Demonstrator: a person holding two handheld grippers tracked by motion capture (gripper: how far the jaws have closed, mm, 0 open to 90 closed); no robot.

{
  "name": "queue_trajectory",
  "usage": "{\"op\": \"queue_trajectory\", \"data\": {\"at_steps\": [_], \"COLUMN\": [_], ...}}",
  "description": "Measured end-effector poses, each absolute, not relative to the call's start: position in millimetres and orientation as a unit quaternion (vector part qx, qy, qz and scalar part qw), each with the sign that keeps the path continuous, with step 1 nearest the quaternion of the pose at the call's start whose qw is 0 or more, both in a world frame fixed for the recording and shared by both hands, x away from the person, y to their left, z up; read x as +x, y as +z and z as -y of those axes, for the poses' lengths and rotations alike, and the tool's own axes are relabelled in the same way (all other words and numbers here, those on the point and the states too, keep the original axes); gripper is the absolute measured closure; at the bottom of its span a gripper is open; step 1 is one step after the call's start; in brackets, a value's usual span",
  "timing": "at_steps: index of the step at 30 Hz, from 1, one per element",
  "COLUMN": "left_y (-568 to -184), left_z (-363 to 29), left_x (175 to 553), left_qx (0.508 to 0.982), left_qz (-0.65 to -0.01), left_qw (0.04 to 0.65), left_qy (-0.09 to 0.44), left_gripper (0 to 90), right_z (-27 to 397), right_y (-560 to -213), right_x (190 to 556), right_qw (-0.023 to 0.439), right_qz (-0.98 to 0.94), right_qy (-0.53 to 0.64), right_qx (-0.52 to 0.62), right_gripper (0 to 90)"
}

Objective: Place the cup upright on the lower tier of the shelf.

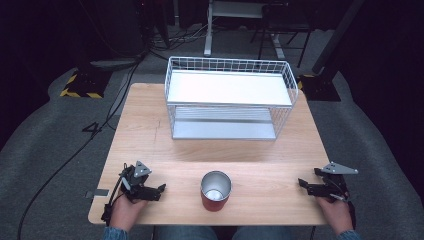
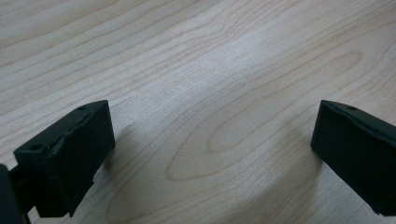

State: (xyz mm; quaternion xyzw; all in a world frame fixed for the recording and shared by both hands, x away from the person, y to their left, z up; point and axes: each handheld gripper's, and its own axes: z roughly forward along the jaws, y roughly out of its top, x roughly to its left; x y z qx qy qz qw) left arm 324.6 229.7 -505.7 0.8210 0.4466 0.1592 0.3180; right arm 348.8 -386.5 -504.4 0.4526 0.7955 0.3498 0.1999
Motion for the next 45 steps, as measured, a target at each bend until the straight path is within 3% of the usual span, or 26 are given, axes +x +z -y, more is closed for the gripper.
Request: {"op": "queue_trajectory", "data": {"at_steps": [11, 35, 45], "left_y": [-494.6, -454.6, -448.1], "left_z": [-228.8, -208.9, -191.3], "left_x": [315.6, 256.1, 251.2], "left_qx": [0.806, 0.764, 0.77], "left_qz": [-0.442, -0.398, -0.364], "left_qw": [0.356, 0.466, 0.483], "left_qy": [0.168, 0.204, 0.203], "left_gripper": [0.1, 0.1, 0.0], "right_z": [386.4, 386.2, 386.1], "right_y": [-504.5, -504.5, -504.5], "right_x": [348.9, 349.6, 349.5], "right_qw": [0.197, 0.198, 0.198], "right_qz": [-0.797, -0.797, -0.797], "right_qy": [0.352, 0.351, 0.351], "right_qx": [0.449, 0.449, 0.45], "right_gripper": [15.7, 15.7, 15.7]}}
